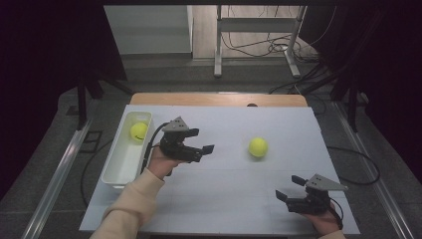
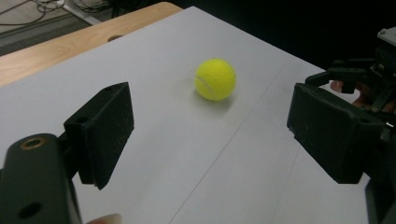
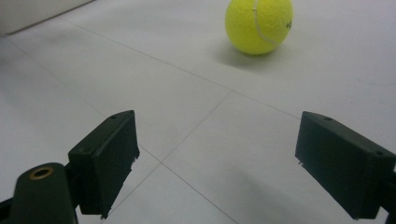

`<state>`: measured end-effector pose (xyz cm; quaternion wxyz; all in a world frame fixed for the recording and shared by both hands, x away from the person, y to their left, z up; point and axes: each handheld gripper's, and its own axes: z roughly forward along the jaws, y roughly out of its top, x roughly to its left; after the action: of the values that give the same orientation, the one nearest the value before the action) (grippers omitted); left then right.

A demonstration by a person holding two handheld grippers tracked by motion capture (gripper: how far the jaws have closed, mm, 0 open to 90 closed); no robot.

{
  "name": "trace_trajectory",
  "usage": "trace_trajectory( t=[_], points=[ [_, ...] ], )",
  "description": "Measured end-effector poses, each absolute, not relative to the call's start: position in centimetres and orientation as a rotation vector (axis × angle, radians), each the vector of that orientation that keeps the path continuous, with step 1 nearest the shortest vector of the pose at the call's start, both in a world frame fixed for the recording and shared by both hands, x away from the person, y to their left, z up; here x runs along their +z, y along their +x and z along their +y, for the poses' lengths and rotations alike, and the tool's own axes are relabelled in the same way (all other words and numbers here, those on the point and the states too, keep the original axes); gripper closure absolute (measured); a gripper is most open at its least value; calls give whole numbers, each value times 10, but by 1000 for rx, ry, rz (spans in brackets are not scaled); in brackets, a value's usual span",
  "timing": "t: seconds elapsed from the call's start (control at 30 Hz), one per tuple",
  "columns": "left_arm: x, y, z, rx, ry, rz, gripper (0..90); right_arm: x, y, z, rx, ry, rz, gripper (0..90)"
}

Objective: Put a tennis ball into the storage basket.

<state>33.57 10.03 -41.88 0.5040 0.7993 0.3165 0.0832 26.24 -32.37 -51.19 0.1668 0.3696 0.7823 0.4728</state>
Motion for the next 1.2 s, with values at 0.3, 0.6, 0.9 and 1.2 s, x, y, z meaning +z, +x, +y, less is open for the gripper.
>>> trace_trajectory(
  t=[0.3,0.6,0.9,1.2],
  points=[
    [-427,340,83,170,1952,752,154,-512,263,-324,1351,1053,2225,136],
    [-434,345,71,154,1967,751,154,-512,263,-325,1347,1053,2227,136],
    [-445,352,60,147,1991,750,154,-512,263,-325,1352,1052,2226,136],
    [-455,358,48,148,2009,736,154,-512,263,-325,1349,1053,2227,136]
  ],
)
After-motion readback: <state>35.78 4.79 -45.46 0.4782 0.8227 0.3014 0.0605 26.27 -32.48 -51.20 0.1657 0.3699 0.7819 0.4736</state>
